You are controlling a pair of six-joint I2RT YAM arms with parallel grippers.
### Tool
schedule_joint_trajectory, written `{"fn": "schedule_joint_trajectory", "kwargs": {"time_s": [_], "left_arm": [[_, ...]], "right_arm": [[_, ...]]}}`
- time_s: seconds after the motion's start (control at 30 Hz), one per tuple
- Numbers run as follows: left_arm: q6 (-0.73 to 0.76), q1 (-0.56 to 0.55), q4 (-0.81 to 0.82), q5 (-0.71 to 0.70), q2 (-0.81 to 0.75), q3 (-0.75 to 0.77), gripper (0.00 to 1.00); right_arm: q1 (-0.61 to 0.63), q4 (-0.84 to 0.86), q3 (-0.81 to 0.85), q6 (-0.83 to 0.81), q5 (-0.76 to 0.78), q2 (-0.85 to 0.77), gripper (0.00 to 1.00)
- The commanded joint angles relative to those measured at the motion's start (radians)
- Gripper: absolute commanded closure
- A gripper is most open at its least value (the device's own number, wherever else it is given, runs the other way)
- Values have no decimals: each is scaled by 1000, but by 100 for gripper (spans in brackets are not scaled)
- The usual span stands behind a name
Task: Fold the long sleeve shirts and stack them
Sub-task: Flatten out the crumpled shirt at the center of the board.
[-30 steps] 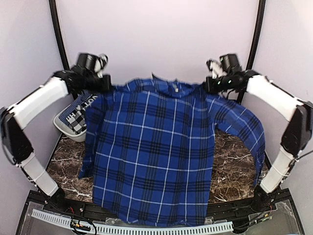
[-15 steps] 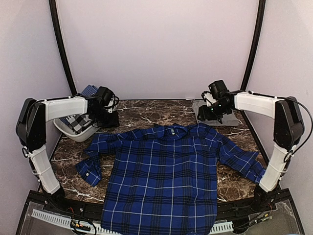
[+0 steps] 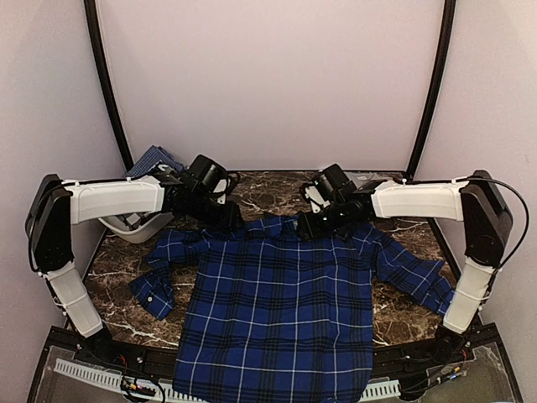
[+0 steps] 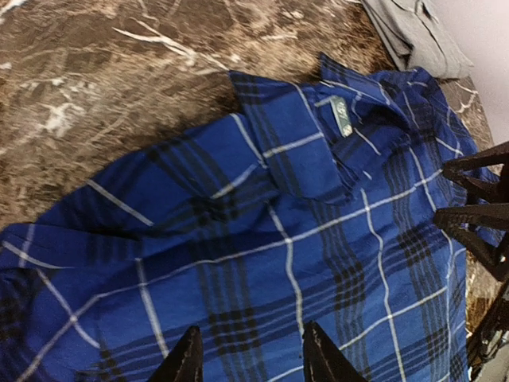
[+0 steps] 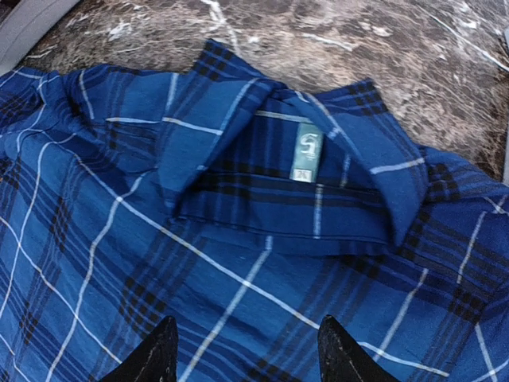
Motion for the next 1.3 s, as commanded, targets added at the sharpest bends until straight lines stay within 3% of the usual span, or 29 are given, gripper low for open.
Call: {"fn": "schedule_joint_trajectory", "kwargs": {"time_s": [0.0, 0.37, 0.5, 0.77, 0.9, 1.1, 1.17, 1.27], "left_arm": [[-102, -27, 104, 102, 13, -61, 59], [-158, -35, 147, 105, 54, -156, 62], [-152, -35, 147, 104, 53, -172, 62], [-134, -35, 135, 108, 51, -170, 62], [-129, -36, 131, 108, 47, -172, 62], [-127, -35, 131, 112, 49, -170, 62], [-127, -35, 129, 114, 48, -170, 62], [-125, -35, 126, 110, 47, -168, 62]], "right_arm": [[80, 99, 34, 29, 92, 61, 43], [143, 108, 172, -30, 230, 260, 43], [145, 94, 203, -22, 329, 280, 48], [151, 51, 304, -84, 265, 351, 80], [154, 45, 318, -93, 252, 349, 79], [154, 32, 319, -93, 221, 366, 63], [154, 40, 306, -87, 214, 366, 65], [153, 37, 321, -90, 244, 377, 78]]}}
